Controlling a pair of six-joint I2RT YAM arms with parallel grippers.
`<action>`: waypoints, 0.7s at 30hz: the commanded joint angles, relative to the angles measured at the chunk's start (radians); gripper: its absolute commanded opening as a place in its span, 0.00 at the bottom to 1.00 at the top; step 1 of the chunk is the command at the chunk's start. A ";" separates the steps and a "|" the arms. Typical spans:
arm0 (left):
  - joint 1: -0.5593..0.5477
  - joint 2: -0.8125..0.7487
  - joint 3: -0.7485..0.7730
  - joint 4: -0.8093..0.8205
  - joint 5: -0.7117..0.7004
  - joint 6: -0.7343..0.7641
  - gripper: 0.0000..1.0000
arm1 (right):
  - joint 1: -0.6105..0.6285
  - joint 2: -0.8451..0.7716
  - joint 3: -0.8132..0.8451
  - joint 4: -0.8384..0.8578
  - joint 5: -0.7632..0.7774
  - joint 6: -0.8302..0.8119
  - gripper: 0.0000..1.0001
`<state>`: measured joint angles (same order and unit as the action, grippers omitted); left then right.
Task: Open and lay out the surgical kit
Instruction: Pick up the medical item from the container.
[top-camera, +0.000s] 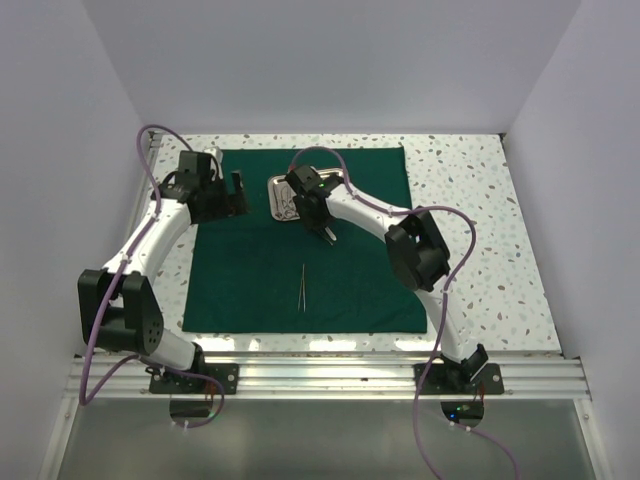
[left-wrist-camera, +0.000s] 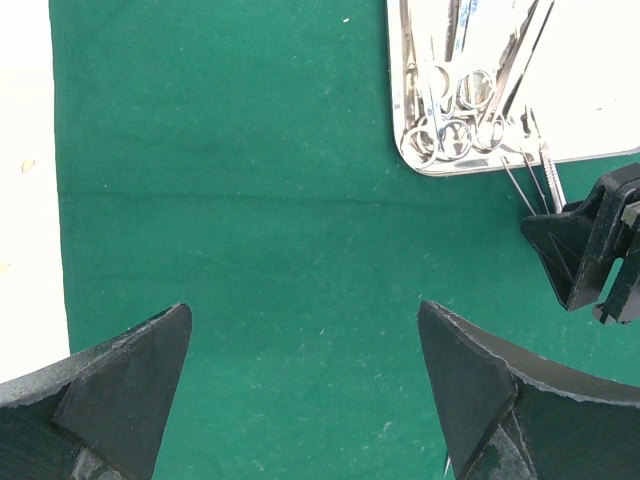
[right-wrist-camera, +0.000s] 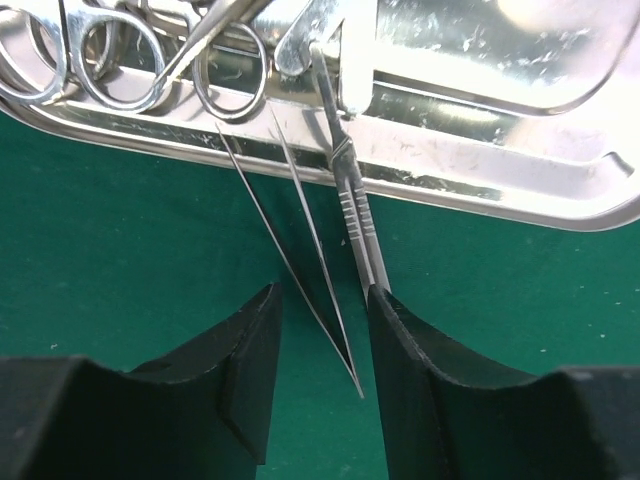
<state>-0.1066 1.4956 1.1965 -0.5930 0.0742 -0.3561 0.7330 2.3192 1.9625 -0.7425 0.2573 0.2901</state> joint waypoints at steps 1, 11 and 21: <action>0.005 0.005 0.031 0.016 -0.005 0.011 0.99 | 0.002 -0.032 -0.013 0.012 -0.018 0.011 0.43; 0.005 0.009 0.037 0.007 -0.007 0.016 0.99 | 0.002 0.005 0.023 0.003 -0.030 0.015 0.18; 0.005 0.012 0.040 0.009 0.021 0.014 0.99 | 0.003 -0.017 -0.002 -0.011 0.002 0.007 0.00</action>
<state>-0.1066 1.5108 1.2045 -0.5957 0.0753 -0.3557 0.7330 2.3196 1.9549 -0.7418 0.2443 0.2958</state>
